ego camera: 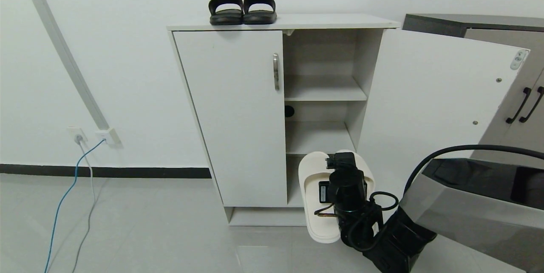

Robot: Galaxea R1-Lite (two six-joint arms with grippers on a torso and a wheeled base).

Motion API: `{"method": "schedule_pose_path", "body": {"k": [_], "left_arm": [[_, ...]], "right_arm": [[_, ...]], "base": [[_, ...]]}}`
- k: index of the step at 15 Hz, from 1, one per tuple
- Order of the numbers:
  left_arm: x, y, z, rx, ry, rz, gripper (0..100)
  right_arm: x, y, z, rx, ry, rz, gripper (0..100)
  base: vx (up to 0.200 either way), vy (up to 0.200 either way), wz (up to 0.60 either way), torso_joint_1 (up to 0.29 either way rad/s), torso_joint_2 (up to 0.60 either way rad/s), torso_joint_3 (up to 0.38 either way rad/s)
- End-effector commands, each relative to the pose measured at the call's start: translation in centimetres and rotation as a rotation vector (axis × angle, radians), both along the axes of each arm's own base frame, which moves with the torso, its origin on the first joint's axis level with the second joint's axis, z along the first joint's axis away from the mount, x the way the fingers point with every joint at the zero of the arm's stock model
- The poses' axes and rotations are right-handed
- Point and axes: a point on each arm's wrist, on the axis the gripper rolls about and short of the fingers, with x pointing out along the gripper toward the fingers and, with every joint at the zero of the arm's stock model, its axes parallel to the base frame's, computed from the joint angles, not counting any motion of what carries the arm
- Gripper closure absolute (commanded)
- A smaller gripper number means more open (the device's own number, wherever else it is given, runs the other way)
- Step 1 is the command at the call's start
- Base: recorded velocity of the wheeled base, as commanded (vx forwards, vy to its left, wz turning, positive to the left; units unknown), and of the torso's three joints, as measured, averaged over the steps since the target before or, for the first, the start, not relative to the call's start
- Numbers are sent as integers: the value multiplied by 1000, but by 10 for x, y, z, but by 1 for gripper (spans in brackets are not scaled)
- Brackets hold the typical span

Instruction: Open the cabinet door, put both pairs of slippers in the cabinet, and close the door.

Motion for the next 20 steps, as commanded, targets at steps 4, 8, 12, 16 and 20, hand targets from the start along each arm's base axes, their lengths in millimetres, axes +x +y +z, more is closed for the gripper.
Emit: {"method": "schedule_pose_path", "body": {"k": [4, 8, 12, 16, 20], "left_arm": [[0, 0, 0, 0, 0, 0, 100], [0, 0, 0, 0, 0, 2, 100], [0, 0, 0, 0, 0, 3, 100], [0, 0, 0, 0, 0, 3, 100], [0, 0, 0, 0, 0, 2, 100]], "right_arm": [[1, 2, -6, -2, 9, 14, 100], [3, 4, -12, 3, 3, 16, 100], [9, 5, -16, 18, -18, 8, 100], [11, 6, -10, 12, -129, 21, 100], [14, 4, -9, 17, -157, 12, 100]], "base": [[0, 0, 0, 4, 2, -154], [0, 0, 0, 4, 1, -197], [0, 0, 0, 2, 2, -195], [0, 0, 0, 1, 4, -96], [0, 0, 0, 0, 0, 0]]}}
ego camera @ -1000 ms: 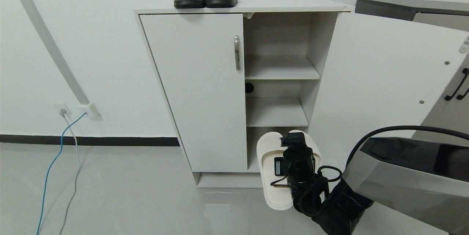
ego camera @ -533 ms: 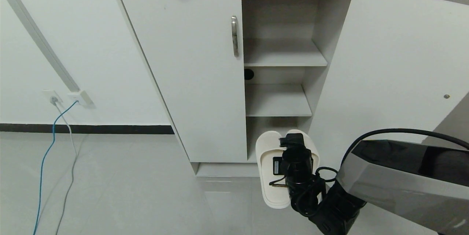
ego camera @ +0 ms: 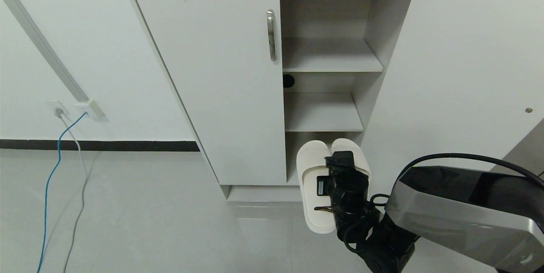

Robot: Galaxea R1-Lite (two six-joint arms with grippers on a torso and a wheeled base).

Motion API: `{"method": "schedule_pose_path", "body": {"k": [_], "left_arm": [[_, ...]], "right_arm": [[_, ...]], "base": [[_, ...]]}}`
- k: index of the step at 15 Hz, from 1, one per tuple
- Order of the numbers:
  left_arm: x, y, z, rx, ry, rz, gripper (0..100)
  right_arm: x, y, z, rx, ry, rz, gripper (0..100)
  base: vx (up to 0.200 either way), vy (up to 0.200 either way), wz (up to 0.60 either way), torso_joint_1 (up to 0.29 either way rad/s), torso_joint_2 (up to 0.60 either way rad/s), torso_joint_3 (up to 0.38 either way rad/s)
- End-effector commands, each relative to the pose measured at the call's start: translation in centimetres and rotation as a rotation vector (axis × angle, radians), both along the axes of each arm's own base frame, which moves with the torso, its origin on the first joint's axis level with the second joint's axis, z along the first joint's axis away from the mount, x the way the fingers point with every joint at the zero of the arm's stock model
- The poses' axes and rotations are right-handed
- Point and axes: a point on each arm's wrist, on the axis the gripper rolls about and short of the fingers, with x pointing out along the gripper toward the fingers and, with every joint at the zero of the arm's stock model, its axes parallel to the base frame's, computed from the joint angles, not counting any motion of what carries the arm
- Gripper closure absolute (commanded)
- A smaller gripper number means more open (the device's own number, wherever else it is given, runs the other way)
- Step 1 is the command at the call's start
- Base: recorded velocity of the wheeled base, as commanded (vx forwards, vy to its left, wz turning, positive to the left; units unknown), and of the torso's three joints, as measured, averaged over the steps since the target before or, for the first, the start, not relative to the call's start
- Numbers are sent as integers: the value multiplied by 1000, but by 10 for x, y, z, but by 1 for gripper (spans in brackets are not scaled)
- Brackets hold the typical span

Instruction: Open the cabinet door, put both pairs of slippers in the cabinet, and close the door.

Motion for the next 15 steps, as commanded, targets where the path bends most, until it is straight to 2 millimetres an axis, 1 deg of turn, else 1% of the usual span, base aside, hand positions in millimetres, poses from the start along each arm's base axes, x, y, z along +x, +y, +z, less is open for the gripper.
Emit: {"method": "schedule_pose_path", "body": {"k": [1, 4, 7, 15], "left_arm": [[0, 0, 0, 0, -1, 1, 100], [0, 0, 0, 0, -1, 1, 100], [0, 0, 0, 0, -1, -1, 100], [0, 0, 0, 0, -1, -2, 100]], "right_arm": [[1, 0, -1, -1, 1, -2, 100], [1, -1, -2, -2, 2, -3, 100], [1, -2, 4, 9, -10, -3, 100], [2, -3, 5, 9, -12, -8, 100]], "base": [[0, 0, 0, 0, 0, 0], [0, 0, 0, 0, 0, 0], [0, 0, 0, 0, 0, 0], [200, 0, 0, -1, 2, 2]]}}
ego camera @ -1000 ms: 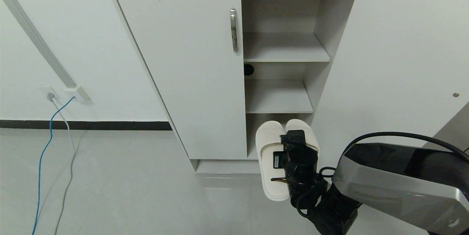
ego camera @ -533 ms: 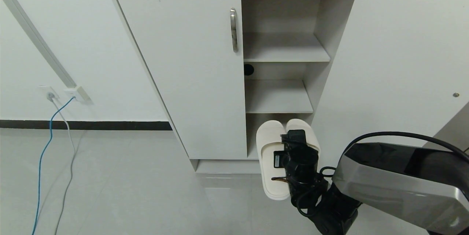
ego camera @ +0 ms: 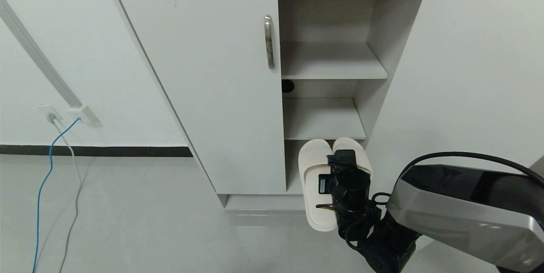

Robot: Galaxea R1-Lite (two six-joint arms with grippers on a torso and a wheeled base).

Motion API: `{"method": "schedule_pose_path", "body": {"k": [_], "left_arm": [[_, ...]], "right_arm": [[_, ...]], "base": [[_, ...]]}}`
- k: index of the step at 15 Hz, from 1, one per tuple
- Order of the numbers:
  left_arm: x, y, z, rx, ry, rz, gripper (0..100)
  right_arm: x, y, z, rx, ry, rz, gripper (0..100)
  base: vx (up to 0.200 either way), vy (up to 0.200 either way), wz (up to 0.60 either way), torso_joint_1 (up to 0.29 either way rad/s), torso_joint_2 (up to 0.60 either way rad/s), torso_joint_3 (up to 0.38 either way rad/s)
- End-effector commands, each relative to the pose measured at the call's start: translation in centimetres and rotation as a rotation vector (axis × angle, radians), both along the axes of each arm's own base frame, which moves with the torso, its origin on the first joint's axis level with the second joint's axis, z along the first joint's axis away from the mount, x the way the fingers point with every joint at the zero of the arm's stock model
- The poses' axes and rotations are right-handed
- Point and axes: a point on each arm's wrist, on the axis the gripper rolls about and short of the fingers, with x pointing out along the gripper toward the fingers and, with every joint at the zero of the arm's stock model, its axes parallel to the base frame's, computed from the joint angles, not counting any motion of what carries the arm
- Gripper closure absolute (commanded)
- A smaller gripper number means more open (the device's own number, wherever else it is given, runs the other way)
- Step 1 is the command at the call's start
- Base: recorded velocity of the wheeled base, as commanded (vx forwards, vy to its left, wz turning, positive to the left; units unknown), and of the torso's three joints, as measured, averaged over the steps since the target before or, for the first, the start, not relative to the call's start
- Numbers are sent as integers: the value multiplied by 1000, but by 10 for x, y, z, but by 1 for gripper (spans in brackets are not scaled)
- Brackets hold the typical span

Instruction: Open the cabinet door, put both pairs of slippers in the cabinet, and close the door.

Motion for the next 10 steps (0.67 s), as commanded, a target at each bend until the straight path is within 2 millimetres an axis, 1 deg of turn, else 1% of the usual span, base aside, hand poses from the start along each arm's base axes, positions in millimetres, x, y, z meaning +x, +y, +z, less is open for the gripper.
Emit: {"method": "schedule_pose_path", "body": {"k": [1, 3, 6, 8, 10], "left_arm": [[0, 0, 0, 0, 0, 2, 100], [0, 0, 0, 0, 0, 2, 100], [0, 0, 0, 0, 0, 2, 100], [0, 0, 0, 0, 0, 2, 100], [0, 0, 0, 0, 0, 2, 100]], "right_arm": [[-1, 0, 3, 7, -6, 1, 100], [-1, 0, 3, 5, -6, 1, 100], [0, 1, 2, 4, -5, 12, 100], [2, 3, 6, 13, -16, 18, 100], [7, 0, 9, 6, -22, 18, 100]], "base": [[200, 0, 0, -2, 2, 7], [200, 0, 0, 7, 2, 2], [0, 0, 0, 0, 0, 0], [0, 0, 0, 0, 0, 0], [0, 0, 0, 0, 0, 0]]}}
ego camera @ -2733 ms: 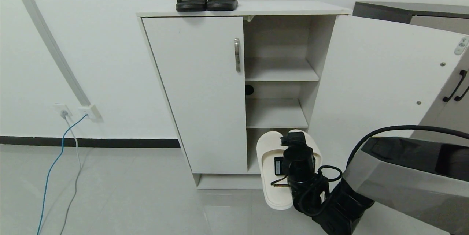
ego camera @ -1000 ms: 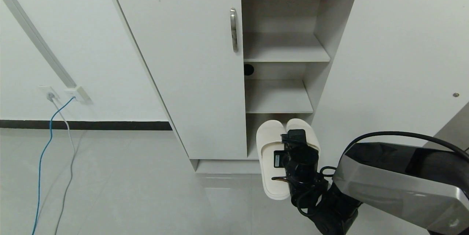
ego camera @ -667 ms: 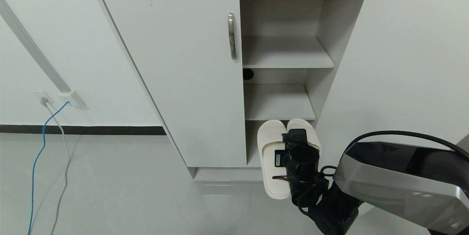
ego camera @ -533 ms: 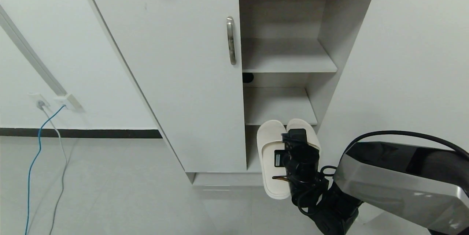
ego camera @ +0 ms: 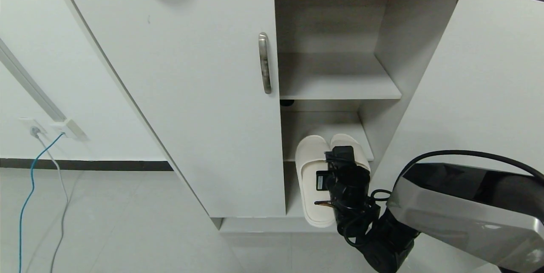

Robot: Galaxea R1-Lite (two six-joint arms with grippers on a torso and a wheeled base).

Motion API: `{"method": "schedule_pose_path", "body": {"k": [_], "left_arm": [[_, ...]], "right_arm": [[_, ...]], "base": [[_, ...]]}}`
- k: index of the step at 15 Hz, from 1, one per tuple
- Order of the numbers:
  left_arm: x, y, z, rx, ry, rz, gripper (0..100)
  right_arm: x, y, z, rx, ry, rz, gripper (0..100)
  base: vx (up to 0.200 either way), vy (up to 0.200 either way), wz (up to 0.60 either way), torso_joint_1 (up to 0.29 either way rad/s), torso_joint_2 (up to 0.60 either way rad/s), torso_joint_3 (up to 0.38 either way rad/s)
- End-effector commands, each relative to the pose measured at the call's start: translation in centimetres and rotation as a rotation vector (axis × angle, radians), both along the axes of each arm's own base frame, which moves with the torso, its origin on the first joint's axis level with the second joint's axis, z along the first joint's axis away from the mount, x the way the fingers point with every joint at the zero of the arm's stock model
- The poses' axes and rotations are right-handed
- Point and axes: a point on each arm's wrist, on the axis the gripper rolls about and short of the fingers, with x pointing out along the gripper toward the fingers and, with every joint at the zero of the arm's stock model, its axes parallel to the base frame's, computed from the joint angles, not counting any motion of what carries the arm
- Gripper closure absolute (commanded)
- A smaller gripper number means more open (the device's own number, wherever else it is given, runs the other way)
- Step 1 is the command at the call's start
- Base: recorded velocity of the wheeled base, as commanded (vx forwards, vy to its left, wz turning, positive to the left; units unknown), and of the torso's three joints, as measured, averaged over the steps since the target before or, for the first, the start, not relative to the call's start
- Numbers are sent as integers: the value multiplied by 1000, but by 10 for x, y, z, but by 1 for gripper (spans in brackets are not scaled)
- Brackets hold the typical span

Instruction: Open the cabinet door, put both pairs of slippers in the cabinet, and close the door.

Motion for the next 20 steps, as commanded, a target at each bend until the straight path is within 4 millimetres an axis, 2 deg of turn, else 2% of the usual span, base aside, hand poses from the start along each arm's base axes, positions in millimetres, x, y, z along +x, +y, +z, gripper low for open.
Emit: {"method": "schedule_pose_path", "body": {"k": [1, 5, 6, 8, 10, 16, 20], "left_arm": [[0, 0, 0, 0, 0, 1, 100], [0, 0, 0, -2, 0, 2, 100], [0, 0, 0, -2, 0, 2, 100], [0, 0, 0, 0, 0, 1, 100], [0, 0, 0, 0, 0, 1, 100], [0, 0, 0, 0, 0, 2, 100], [0, 0, 0, 0, 0, 4, 100]], "right_arm": [[7, -6, 3, 2, -7, 6, 100], [34, -9, 9, 9, -9, -6, 100], [34, -9, 9, 9, -9, -6, 100], [55, -6, 8, 9, -11, -18, 100], [67, -4, 9, 6, -6, -29, 100], [120, -4, 33, 15, -9, -87, 100], [138, -8, 40, 9, 1, -112, 100]], "base": [[0, 0, 0, 0, 0, 0], [0, 0, 0, 0, 0, 0], [0, 0, 0, 0, 0, 0], [0, 0, 0, 0, 0, 0], [0, 0, 0, 0, 0, 0], [0, 0, 0, 0, 0, 0], [0, 0, 0, 0, 0, 0]]}}
